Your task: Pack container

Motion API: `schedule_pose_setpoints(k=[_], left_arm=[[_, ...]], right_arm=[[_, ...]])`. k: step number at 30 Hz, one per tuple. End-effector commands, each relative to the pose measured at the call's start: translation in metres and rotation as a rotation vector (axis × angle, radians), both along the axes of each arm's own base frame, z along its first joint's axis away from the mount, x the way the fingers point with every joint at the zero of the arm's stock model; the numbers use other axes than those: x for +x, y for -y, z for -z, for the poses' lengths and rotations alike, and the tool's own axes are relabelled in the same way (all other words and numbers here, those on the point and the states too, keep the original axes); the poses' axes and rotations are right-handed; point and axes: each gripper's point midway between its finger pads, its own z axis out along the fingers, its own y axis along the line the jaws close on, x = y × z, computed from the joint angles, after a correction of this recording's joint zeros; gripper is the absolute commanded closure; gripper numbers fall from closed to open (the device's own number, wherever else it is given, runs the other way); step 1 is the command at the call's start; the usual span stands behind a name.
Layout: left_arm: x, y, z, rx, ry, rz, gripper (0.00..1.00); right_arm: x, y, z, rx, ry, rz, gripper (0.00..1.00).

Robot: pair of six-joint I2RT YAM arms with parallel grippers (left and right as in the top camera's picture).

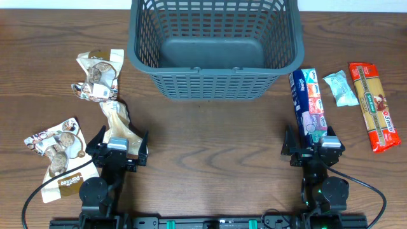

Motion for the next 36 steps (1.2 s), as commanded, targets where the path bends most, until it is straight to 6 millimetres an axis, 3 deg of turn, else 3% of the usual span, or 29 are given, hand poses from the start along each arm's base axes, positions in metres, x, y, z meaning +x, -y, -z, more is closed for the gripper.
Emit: schedule_pose_setpoints(k=[1, 7, 12, 16, 22, 27, 32, 36], left_arm=[[0.000, 0.000, 0.015, 0.007, -0.032, 0.000, 0.01], [0.001, -0.001, 0.014, 0.020, -0.025, -0.006, 0.01], [0.000, -0.001, 0.015, -0.126, -0.046, -0.026, 0.01], [0.000, -0.001, 0.013, -0.265, -0.061, -0.044, 0.01], [0.001, -0.001, 0.014, -0.336, -0.072, -0.054, 0.01], [0.001, -0.001, 0.019, -0.334, -0.096, -0.058, 0.01], [0.002, -0.001, 0.022, -0.333, -0.118, -0.061, 0.01], [0.002, -0.001, 0.018, -0.332, -0.114, -0.060, 0.01]], right_arm=[[0.000, 0.003, 0.001, 0.013, -0.001, 0.015, 0.01], [0.000, 0.002, 0.002, 0.013, -0.004, 0.011, 0.01], [0.001, -0.001, 0.007, 0.014, -0.027, -0.008, 0.01], [0.001, -0.003, -0.005, 0.113, 0.007, -0.012, 0.01], [-0.005, 0.001, -0.046, 0.150, 0.047, 0.004, 0.01], [-0.006, 0.002, -0.095, 0.081, -0.013, -0.014, 0.01], [0.002, 0.009, -0.141, 0.044, -0.229, -0.010, 0.01], [0.006, 0.022, -0.160, 0.046, -0.474, 0.030, 0.01]])
